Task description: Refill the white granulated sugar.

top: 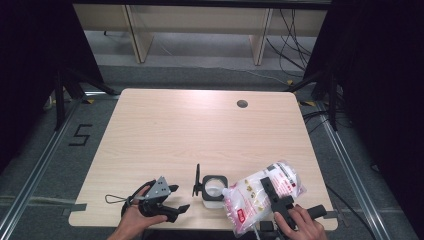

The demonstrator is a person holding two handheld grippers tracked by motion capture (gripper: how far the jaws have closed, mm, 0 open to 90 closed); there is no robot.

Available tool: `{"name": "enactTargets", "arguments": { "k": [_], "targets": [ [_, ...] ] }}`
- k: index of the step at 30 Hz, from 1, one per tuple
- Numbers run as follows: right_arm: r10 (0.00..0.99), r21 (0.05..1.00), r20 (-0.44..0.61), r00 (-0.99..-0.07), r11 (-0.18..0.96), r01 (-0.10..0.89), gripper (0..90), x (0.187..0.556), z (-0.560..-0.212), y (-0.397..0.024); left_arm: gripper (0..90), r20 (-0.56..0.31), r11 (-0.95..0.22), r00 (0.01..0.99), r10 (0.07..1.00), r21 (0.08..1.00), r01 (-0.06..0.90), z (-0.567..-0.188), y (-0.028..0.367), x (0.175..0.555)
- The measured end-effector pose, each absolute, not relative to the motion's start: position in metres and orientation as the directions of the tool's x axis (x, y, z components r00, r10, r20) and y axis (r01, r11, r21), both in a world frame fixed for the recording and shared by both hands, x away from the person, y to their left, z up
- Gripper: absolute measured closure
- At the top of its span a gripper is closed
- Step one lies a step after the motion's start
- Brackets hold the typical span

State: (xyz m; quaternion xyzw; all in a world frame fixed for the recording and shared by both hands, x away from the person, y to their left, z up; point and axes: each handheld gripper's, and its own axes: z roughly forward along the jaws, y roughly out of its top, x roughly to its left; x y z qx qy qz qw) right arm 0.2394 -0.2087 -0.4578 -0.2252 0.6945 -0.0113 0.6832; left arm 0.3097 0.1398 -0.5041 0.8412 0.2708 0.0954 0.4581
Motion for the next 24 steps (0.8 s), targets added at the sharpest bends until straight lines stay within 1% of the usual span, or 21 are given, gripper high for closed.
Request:
{"name": "enactTargets", "arguments": {
  "k": [3, 7, 11, 12, 14, 15, 17, 24],
  "targets": [
    [-0.310, -0.304, -0.950, 0.028, 0.909, -0.285, 47.9, 0.2384, -0.4582, -0.2088, 23.5, -0.088, -0.433, 0.835, 0.543, 0.823, 0.368, -0.5039, 0.1402, 0.3095],
    [-0.322, -0.318, -0.946, 0.038, 0.899, -0.301, 47.9, 0.2391, -0.4581, -0.2075, 23.5, -0.092, -0.426, 0.833, 0.546, 0.825, 0.371, -0.5038, 0.1401, 0.3098],
    [-0.296, -0.287, -0.955, 0.015, 0.914, -0.286, 48.0, 0.2392, -0.4607, -0.2097, 23.5, -0.095, -0.427, 0.834, 0.544, 0.823, 0.373, -0.5046, 0.1399, 0.3097],
    [-0.315, -0.310, -0.948, 0.034, 0.902, -0.300, 48.0, 0.2400, -0.4580, -0.2085, 23.5, -0.095, -0.429, 0.834, 0.544, 0.823, 0.373, -0.5047, 0.1400, 0.3098],
    [-0.316, -0.310, -0.948, 0.027, 0.903, -0.297, 48.0, 0.2402, -0.4578, -0.2092, 23.5, -0.086, -0.443, 0.836, 0.542, 0.816, 0.371, -0.5043, 0.1413, 0.3104],
    [-0.317, -0.310, -0.948, 0.027, 0.903, -0.297, 48.0, 0.2402, -0.4576, -0.2094, 23.5, -0.117, -0.419, 0.821, 0.559, 0.815, 0.401, -0.5050, 0.1401, 0.3088],
    [-0.315, -0.309, -0.949, 0.030, 0.904, -0.296, 48.0, 0.2403, -0.4572, -0.2095, 23.5, -0.124, -0.413, 0.819, 0.560, 0.816, 0.406, -0.5051, 0.1399, 0.3086],
    [-0.320, -0.313, -0.947, 0.028, 0.901, -0.299, 48.0, 0.2404, -0.4575, -0.2095, 23.5, -0.113, -0.421, 0.822, 0.558, 0.815, 0.398, -0.5058, 0.1406, 0.3094]
  ]
}}
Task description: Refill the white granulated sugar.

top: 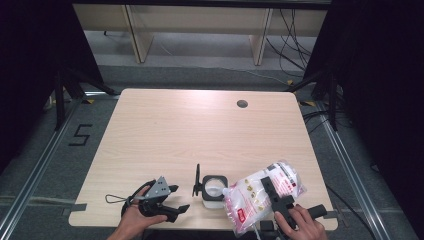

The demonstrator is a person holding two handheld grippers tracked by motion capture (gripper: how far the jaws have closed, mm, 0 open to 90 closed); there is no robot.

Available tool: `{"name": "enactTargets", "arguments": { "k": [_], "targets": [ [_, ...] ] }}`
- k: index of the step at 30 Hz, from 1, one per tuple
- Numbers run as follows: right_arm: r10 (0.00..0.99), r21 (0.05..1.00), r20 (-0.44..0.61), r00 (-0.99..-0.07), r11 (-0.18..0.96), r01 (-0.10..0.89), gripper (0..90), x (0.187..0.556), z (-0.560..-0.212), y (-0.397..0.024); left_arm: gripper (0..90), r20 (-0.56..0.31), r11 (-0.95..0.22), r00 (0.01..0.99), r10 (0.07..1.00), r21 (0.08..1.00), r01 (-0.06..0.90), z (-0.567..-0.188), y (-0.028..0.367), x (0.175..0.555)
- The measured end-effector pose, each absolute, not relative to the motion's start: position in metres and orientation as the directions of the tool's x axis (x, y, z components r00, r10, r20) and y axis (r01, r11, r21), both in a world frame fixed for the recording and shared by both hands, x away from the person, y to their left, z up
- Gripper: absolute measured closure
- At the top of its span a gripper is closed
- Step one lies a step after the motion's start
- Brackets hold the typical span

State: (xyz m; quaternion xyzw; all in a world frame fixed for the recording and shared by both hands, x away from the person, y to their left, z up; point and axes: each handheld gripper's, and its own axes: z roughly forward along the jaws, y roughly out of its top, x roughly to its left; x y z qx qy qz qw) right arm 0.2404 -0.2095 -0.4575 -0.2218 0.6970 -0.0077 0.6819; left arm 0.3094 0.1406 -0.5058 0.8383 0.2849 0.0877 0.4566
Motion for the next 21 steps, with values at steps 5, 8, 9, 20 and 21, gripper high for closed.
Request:
{"name": "enactTargets", "arguments": {
  "k": [5, 8, 9, 20, 21],
  "targets": [
    [-0.309, -0.304, -0.951, 0.029, 0.908, -0.289, 48.1, 0.2401, -0.4572, -0.2103, 23.5, -0.110, -0.430, 0.823, 0.557, 0.810, 0.399, -0.5058, 0.1413, 0.3099],
    [-0.317, -0.313, -0.948, 0.035, 0.903, -0.295, 48.1, 0.2404, -0.4560, -0.2098, 23.5, -0.111, -0.429, 0.823, 0.557, 0.810, 0.400, -0.5058, 0.1414, 0.3099],
    [-0.319, -0.315, -0.947, 0.036, 0.902, -0.296, 48.1, 0.2404, -0.4560, -0.2096, 23.5, -0.117, -0.422, 0.822, 0.557, 0.813, 0.402, -0.5060, 0.1409, 0.3097],
    [-0.324, -0.324, -0.945, 0.052, 0.896, -0.305, 48.1, 0.2418, -0.4552, -0.2081, 23.5, -0.101, -0.427, 0.828, 0.552, 0.818, 0.384, -0.5066, 0.1410, 0.3107],
    [-0.327, -0.328, -0.943, 0.055, 0.894, -0.305, 48.1, 0.2419, -0.4552, -0.2080, 23.5, -0.101, -0.427, 0.828, 0.552, 0.819, 0.384, -0.5065, 0.1410, 0.3107]
  ]
}}
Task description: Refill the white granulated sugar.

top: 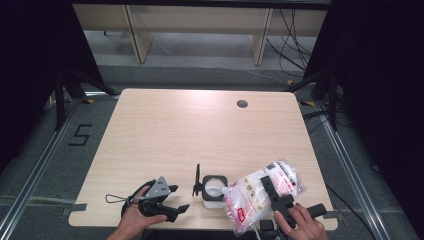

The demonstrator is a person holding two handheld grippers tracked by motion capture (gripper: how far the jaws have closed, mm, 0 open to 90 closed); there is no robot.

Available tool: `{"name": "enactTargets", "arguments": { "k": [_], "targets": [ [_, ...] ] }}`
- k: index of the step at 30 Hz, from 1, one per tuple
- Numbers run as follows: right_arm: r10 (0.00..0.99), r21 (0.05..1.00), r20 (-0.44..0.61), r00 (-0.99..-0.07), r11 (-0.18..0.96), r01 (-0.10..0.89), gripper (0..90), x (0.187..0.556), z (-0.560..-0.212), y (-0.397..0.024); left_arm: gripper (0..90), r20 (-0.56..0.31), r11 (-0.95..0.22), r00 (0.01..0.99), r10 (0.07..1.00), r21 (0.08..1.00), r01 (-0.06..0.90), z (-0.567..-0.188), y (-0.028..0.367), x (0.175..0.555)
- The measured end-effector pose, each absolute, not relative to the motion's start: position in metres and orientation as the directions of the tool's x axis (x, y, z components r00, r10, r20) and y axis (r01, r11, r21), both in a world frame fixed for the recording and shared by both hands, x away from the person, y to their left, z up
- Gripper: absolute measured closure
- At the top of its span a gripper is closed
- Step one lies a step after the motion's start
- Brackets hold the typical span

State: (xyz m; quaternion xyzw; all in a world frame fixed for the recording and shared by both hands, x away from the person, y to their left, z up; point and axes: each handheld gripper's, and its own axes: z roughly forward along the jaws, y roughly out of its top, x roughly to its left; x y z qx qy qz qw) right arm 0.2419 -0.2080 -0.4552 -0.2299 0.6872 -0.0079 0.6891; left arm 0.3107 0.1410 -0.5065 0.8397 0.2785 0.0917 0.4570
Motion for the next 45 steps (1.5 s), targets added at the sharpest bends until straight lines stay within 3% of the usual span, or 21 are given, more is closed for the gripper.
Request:
{"name": "enactTargets", "arguments": {
  "k": [4, 6, 20, 25, 45],
  "targets": [
    [-0.338, -0.335, -0.940, 0.043, 0.894, -0.299, 48.2, 0.2423, -0.4560, -0.2076, 23.6, -0.101, -0.430, 0.829, 0.550, 0.817, 0.384, -0.5063, 0.1411, 0.3110],
    [-0.386, -0.384, -0.921, 0.052, 0.877, -0.290, 48.2, 0.2417, -0.4533, -0.2067, 23.6, -0.100, -0.428, 0.828, 0.551, 0.818, 0.383, -0.5065, 0.1409, 0.3108],
    [-0.360, -0.355, -0.932, 0.037, 0.892, -0.278, 48.3, 0.2422, -0.4544, -0.2054, 23.7, -0.100, -0.427, 0.827, 0.553, 0.819, 0.384, -0.5069, 0.1411, 0.3107],
    [-0.390, -0.391, -0.918, 0.065, 0.870, -0.299, 48.3, 0.2426, -0.4526, -0.2032, 23.8, -0.110, -0.422, 0.821, 0.560, 0.815, 0.397, -0.5070, 0.1403, 0.3096],
    [-0.393, -0.391, -0.918, 0.057, 0.870, -0.299, 48.4, 0.2429, -0.4541, -0.2021, 23.9, -0.110, -0.425, 0.820, 0.561, 0.812, 0.400, -0.5063, 0.1418, 0.3094]
  ]
}}
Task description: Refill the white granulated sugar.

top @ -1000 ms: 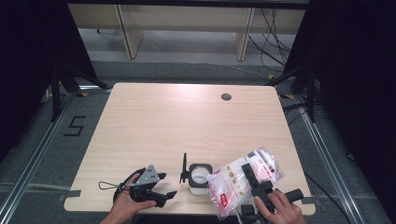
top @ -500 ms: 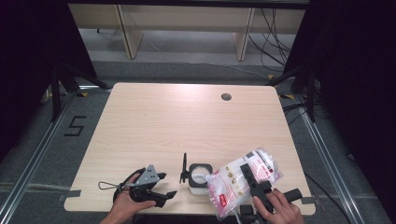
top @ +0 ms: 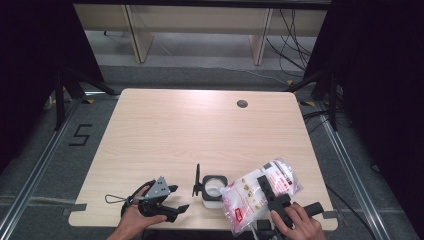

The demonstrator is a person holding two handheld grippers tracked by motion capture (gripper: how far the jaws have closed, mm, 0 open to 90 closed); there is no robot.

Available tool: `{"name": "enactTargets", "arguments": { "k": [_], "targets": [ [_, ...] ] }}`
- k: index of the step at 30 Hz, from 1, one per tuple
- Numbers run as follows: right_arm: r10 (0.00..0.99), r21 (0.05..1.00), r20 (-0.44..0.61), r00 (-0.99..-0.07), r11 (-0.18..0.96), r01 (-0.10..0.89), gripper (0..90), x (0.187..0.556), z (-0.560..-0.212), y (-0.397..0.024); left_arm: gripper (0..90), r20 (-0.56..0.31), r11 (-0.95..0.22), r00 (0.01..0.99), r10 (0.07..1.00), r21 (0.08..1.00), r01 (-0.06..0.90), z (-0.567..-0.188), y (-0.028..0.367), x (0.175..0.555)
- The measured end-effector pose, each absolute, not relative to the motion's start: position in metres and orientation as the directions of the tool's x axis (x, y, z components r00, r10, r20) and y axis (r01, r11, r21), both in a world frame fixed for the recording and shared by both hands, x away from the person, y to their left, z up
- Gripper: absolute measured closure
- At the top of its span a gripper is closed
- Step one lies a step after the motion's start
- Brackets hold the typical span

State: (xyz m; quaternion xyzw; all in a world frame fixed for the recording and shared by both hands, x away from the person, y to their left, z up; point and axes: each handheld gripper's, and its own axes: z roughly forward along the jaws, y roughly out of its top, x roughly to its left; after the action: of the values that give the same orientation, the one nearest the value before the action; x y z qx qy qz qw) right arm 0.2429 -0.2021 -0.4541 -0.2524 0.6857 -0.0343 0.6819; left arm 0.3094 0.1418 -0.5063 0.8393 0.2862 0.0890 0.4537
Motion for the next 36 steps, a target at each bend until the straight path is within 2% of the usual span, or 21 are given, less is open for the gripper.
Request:
{"name": "enactTargets", "arguments": {
  "k": [5, 6, 9, 17, 21, 25, 27, 29, 31, 35, 36],
  "targets": [
    [-0.391, -0.389, -0.919, 0.058, 0.871, -0.300, 48.5, 0.2424, -0.4536, -0.2018, 23.9, -0.110, -0.425, 0.820, 0.561, 0.813, 0.399, -0.5062, 0.1418, 0.3094],
    [-0.369, -0.364, -0.929, 0.041, 0.884, -0.293, 48.5, 0.2421, -0.4555, -0.2028, 23.9, -0.115, -0.422, 0.819, 0.563, 0.812, 0.403, -0.5058, 0.1415, 0.3086],
    [-0.397, -0.395, -0.916, 0.060, 0.867, -0.302, 48.5, 0.2418, -0.4540, -0.2013, 23.8, -0.092, -0.433, 0.830, 0.551, 0.818, 0.378, -0.5052, 0.1424, 0.3096],
    [-0.386, -0.383, -0.921, 0.053, 0.870, -0.311, 48.7, 0.2426, -0.4541, -0.2023, 23.8, -0.097, -0.429, 0.826, 0.556, 0.817, 0.385, -0.5052, 0.1422, 0.3091],
    [-0.312, -0.304, -0.950, 0.025, 0.901, -0.310, 48.9, 0.2442, -0.4581, -0.2052, 23.8, -0.104, -0.419, 0.823, 0.559, 0.821, 0.388, -0.5053, 0.1418, 0.3085],
    [-0.317, -0.312, -0.948, 0.033, 0.900, -0.305, 48.9, 0.2439, -0.4569, -0.2056, 23.8, -0.091, -0.431, 0.828, 0.553, 0.819, 0.378, -0.5049, 0.1426, 0.3096],
    [-0.362, -0.356, -0.931, 0.034, 0.888, -0.292, 48.9, 0.2430, -0.4542, -0.2054, 23.9, -0.096, -0.430, 0.826, 0.555, 0.817, 0.384, -0.5051, 0.1418, 0.3094],
    [-0.330, -0.326, -0.943, 0.039, 0.894, -0.309, 49.0, 0.2441, -0.4567, -0.2047, 23.9, -0.103, -0.424, 0.820, 0.563, 0.816, 0.393, -0.5054, 0.1405, 0.3085],
    [-0.374, -0.368, -0.927, 0.038, 0.881, -0.297, 49.0, 0.2431, -0.4551, -0.2046, 23.9, -0.085, -0.445, 0.828, 0.555, 0.810, 0.382, -0.5046, 0.1418, 0.3091],
    [-0.372, -0.366, -0.927, 0.038, 0.882, -0.296, 49.0, 0.2432, -0.4549, -0.2046, 23.9, -0.119, -0.411, 0.817, 0.564, 0.818, 0.403, -0.5054, 0.1406, 0.3081],
    [-0.334, -0.331, -0.942, 0.045, 0.891, -0.311, 49.0, 0.2441, -0.4568, -0.2042, 23.8, -0.113, -0.417, 0.819, 0.562, 0.817, 0.398, -0.5053, 0.1409, 0.3081]
  ]
}}
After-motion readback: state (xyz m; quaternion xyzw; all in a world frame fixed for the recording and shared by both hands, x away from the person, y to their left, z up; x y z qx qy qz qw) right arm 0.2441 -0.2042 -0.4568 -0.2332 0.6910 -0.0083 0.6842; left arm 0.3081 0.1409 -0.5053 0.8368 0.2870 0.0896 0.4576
